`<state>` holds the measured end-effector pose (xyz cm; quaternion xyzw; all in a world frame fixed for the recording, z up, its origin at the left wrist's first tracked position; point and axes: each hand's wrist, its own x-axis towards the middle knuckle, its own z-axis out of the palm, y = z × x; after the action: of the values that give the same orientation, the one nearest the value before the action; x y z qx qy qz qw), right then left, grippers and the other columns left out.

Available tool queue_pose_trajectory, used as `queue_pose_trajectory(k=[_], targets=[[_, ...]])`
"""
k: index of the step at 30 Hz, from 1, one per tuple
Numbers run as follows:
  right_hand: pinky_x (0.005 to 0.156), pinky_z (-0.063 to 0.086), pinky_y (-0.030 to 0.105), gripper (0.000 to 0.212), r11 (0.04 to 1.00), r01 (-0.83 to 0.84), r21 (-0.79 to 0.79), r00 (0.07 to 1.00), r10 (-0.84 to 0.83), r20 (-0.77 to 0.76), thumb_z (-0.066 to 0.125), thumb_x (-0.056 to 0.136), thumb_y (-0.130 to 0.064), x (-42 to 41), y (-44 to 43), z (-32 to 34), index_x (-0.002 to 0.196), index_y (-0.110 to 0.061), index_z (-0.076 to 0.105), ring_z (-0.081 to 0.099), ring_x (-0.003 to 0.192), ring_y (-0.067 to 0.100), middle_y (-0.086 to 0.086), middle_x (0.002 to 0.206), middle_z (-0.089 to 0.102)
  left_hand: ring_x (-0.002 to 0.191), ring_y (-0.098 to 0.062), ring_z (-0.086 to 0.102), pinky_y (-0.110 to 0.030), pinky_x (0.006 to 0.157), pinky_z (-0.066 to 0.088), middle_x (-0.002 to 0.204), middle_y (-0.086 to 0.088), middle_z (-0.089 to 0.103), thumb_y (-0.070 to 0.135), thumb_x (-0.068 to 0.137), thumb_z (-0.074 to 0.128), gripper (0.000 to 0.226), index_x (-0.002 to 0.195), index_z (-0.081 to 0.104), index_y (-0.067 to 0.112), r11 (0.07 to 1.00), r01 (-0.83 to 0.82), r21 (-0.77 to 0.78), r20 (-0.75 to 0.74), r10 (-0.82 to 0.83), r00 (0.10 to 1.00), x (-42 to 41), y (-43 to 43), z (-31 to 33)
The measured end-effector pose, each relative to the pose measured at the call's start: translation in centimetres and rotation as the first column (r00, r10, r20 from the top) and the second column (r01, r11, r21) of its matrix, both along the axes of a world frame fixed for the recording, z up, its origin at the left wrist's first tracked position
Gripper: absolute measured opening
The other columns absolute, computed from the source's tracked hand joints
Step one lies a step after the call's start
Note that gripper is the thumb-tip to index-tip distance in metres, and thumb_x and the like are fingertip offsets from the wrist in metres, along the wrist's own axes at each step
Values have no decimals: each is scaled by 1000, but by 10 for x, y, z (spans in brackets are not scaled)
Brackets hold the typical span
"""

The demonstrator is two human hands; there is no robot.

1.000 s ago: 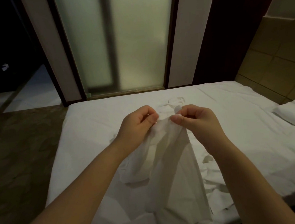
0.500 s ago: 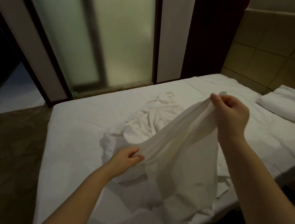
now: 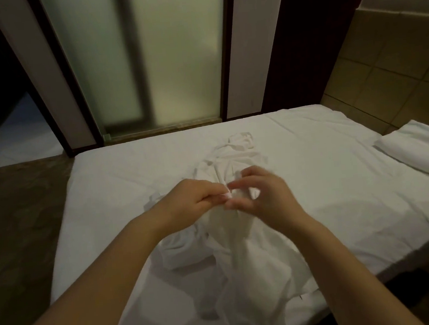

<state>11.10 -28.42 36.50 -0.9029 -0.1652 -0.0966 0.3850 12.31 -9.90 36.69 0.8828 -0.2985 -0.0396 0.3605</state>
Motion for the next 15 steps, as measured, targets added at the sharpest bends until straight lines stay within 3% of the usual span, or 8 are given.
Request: queue_pose_trajectory(k=[2,4,6,8,10,13,15], targets=[[73,42,12,28,986,-149,73,981,157,-111,79,66,-36,-2,11,5,89,-19,75,54,82,3,-13,88,57,80,-1,58,-10,74,41,80,26,60,22,96,50,25,85,63,40,998,48,48,14,-49,999,-1,-3,13],[76,46,24,19,973,-172,151,963,198,-180,80,67,-31,0,13,10,82,-21,74,58,82,7,-12,85,61,85,-5,61,-16,78,47,84,24,64,23,95,51,23,89,67,38,999,53,5,1,-53,999,-2,-3,22],[73,46,29,15,961,-146,235,960,195,-202,82,64,-29,3,11,16,72,-21,72,59,78,16,-6,77,63,83,-1,61,-12,74,47,78,29,63,25,93,53,21,89,65,42,994,32,-102,-23,-34,999,-2,-1,26],[63,43,25,21,931,-93,353,972,162,-172,84,59,-35,6,8,23,55,-27,64,53,66,15,-2,67,58,71,-3,58,-11,66,45,67,24,60,31,89,55,12,88,60,42,976,-30,-216,-48,20,999,0,-2,27],[57,39,21,33,874,-26,484,983,111,-146,83,61,-32,9,2,26,47,-21,55,47,60,14,5,63,52,63,-8,53,-17,62,46,62,12,55,33,88,56,2,88,55,34,945,-126,-302,-142,86,986,0,-4,24],[58,38,21,32,792,74,606,995,-14,-103,78,70,-21,9,-15,32,48,-21,55,45,59,10,1,60,51,76,-25,60,-34,74,54,77,-6,61,34,88,54,10,83,57,26,934,-162,-318,-244,85,966,-2,-8,15],[61,38,25,28,685,192,703,980,-169,-103,79,66,-33,8,-36,36,56,-16,59,44,62,12,3,62,50,83,-26,60,-38,79,53,84,-10,63,30,90,53,15,79,59,23,936,-174,-304,-249,98,964,-3,-11,10]])
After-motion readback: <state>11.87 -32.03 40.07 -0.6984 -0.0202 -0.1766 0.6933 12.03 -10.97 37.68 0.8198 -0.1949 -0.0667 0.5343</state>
